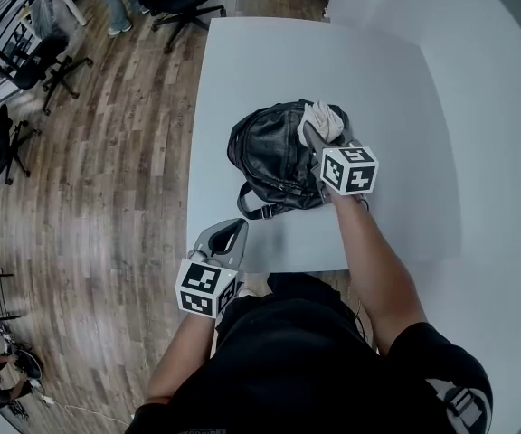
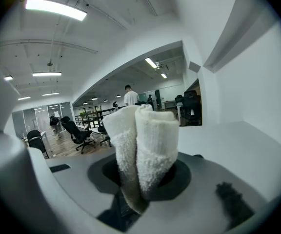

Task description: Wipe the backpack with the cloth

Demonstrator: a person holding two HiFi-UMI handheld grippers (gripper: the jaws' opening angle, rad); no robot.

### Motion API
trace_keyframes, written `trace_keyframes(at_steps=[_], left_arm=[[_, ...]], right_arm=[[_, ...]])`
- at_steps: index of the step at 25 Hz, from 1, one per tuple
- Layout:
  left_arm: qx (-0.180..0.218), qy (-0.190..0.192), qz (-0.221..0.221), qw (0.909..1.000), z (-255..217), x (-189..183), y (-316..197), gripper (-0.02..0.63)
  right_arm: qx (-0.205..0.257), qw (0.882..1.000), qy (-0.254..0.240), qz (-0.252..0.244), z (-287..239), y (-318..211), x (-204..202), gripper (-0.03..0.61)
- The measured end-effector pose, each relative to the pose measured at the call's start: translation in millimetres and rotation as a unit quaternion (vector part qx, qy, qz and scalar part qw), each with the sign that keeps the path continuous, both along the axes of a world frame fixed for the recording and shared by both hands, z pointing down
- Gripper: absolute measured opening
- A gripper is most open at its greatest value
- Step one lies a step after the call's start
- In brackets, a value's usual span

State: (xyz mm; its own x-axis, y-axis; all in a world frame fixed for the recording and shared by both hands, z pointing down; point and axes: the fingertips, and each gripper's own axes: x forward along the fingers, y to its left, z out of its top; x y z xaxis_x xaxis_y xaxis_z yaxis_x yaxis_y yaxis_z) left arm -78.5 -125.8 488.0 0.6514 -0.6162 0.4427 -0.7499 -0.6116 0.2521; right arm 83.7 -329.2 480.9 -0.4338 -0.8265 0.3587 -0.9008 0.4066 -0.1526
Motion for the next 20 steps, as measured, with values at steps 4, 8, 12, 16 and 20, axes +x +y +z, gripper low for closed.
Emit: trace_keyframes(at_steps=[4,8,12,16,20], left_arm=[[0.002,-0.001,0.012,0.9999,-3.6,4.6,2.8,0.006],[0.006,-0.004,0.023,0.9997,-4.2,9.1,3.6,0.006],[0.009,-0.006,0.033,0.9994,-5.5,14.9,6.3,0.006],[0.011,-0.006,0.041,0.9991,-7.4,18.8,9.1,0.006],[0.012,-0.006,0.042,0.999,-8.0,17.5,11.1,0.006]], right_arm=[[0.005,1.0,0.0,0.016,-8.5,6.4,16.6,0.101],[0.011,0.999,-0.006,0.032,-13.3,11.1,30.7,0.101],[0.019,0.999,-0.01,0.045,-20.2,15.8,41.9,0.101],[0.023,0.998,-0.01,0.056,-24.9,20.5,53.6,0.101],[0.025,0.997,-0.018,0.073,-27.1,25.9,67.3,0.101]])
